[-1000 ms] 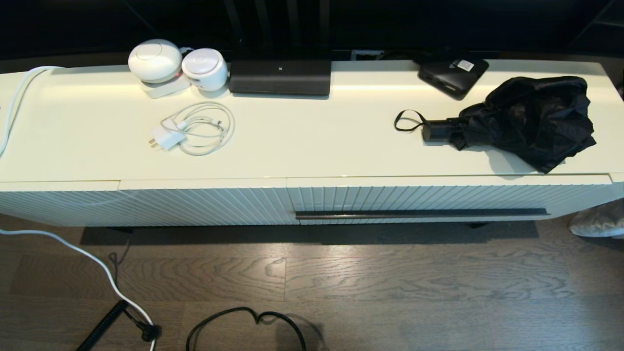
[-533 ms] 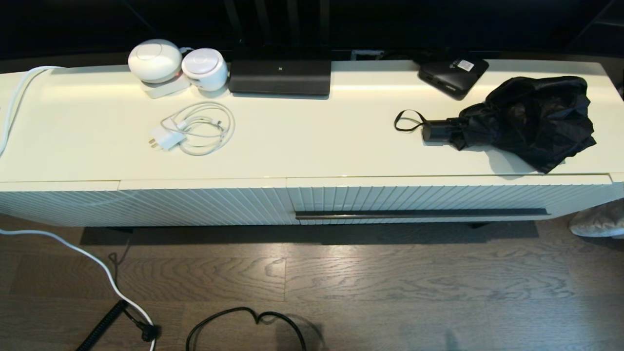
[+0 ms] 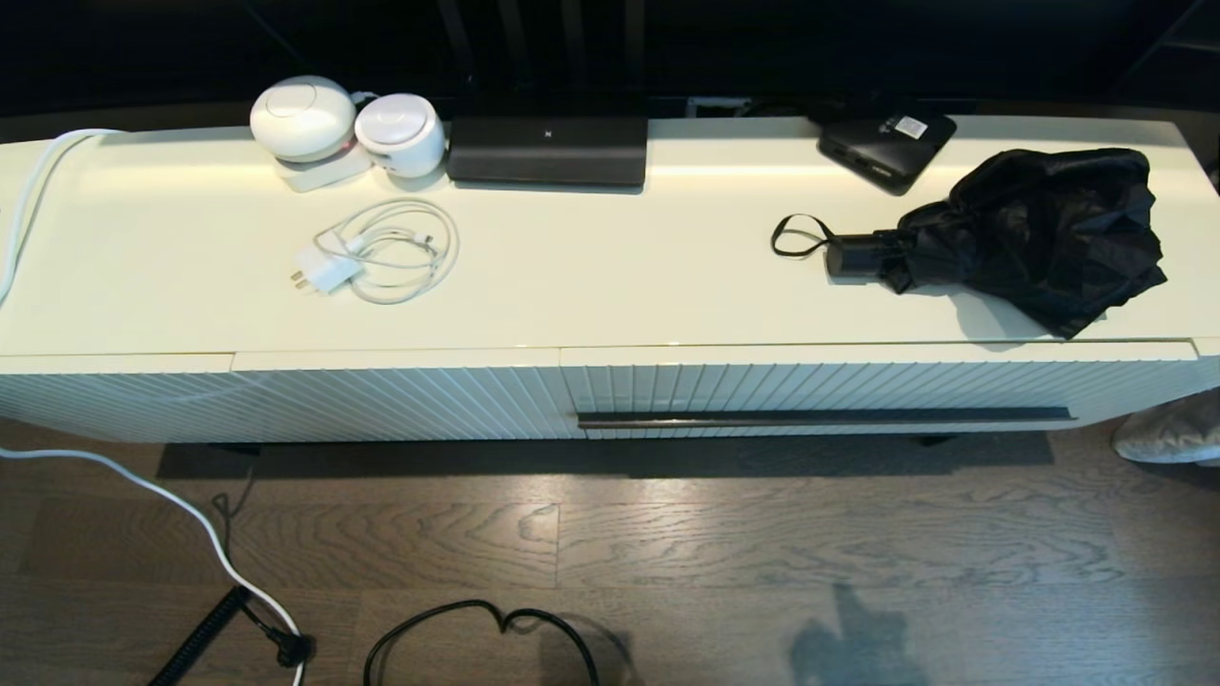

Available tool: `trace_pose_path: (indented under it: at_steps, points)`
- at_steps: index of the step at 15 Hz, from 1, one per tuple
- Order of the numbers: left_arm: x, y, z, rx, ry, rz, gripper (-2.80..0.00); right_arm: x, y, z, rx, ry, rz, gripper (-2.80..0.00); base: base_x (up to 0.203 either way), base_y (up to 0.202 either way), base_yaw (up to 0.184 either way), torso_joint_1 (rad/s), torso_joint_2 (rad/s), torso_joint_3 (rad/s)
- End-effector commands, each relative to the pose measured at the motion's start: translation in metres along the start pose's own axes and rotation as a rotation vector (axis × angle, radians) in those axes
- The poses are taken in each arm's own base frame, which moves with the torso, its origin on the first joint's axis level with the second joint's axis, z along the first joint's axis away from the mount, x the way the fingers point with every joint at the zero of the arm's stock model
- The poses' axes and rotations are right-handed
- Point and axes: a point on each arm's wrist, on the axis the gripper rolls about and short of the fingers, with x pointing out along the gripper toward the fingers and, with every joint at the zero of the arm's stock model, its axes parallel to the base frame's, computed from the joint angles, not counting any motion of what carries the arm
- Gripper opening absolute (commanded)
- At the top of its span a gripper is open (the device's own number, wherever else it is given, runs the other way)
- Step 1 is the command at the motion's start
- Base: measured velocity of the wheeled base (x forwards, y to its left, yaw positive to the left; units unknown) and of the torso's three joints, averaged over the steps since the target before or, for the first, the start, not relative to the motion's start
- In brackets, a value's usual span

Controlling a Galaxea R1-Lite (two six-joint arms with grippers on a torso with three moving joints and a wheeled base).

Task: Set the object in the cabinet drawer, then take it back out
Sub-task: Open the drawer

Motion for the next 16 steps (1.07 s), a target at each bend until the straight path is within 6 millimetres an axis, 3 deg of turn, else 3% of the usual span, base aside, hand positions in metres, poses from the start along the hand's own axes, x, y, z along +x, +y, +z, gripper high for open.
trace_pose_path:
  at_steps: [1, 7, 10, 13, 15, 16]
  points:
    - [0.000, 0.000, 0.000, 0.000, -0.001, 0.001, -2.80, 0.027, 0.007, -0.006, -0.132, 0.052, 0.115, -2.80, 0.000, 0.000, 0.000, 0.000, 0.00, 0.000]
    - [0.000, 0.000, 0.000, 0.000, 0.000, 0.001, -2.80, 0.090, 0.025, -0.003, -0.484, 0.028, 0.400, -2.80, 0.000, 0.000, 0.000, 0.000, 0.00, 0.000]
    - [0.000, 0.000, 0.000, 0.000, 0.001, 0.001, -2.80, 0.130, 0.034, -0.001, -0.596, -0.014, 0.454, -2.80, 0.000, 0.000, 0.000, 0.000, 0.00, 0.000]
    - [0.000, 0.000, 0.000, 0.000, -0.001, 0.001, -2.80, 0.171, 0.052, -0.017, -0.680, -0.089, 0.431, -2.80, 0.000, 0.000, 0.000, 0.000, 0.00, 0.000]
    - [0.000, 0.000, 0.000, 0.000, -0.001, 0.001, -2.80, 0.180, 0.064, -0.028, -0.695, -0.092, 0.436, -2.80, 0.000, 0.000, 0.000, 0.000, 0.00, 0.000]
    - [0.000, 0.000, 0.000, 0.000, 0.001, -0.001, -2.80, 0.183, 0.068, -0.033, -0.696, -0.088, 0.431, 0.00, 0.000, 0.000, 0.000, 0.000, 0.00, 0.000]
